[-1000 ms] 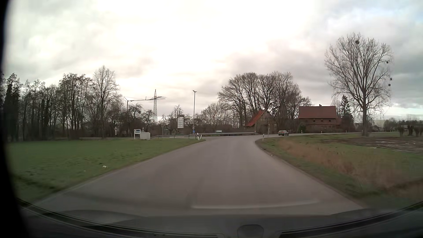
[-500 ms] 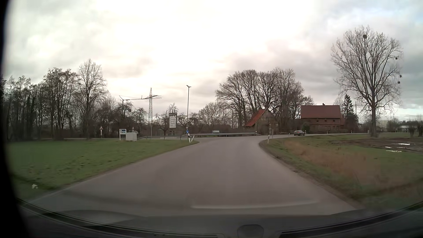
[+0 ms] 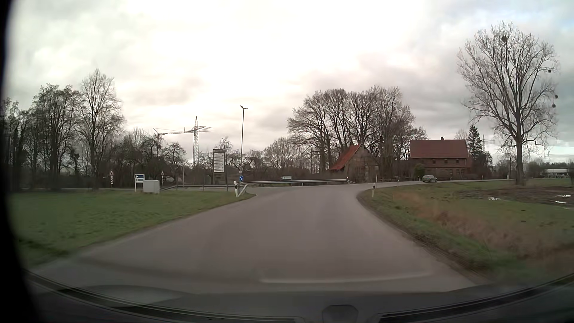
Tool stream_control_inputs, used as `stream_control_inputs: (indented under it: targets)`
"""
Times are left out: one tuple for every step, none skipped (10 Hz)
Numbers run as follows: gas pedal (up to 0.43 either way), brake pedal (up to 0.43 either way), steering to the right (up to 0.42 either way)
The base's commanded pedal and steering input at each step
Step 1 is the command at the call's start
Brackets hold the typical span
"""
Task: Follow the waypoints while adhering to traffic rules and regulations
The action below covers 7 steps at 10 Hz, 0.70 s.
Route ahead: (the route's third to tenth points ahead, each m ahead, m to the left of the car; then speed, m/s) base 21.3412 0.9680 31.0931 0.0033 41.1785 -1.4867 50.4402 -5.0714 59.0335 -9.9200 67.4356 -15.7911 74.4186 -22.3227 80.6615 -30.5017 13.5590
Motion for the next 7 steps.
stream_control_inputs:
  targets:
    - [0.169,0.0,0.013]
    - [0.169,0.0,0.015]
    - [0.169,0.0,0.016]
    - [0.169,0.0,0.016]
    - [0.169,0.0,0.017]
    - [0.169,0.0,0.019]
    - [0.169,0.0,0.02]
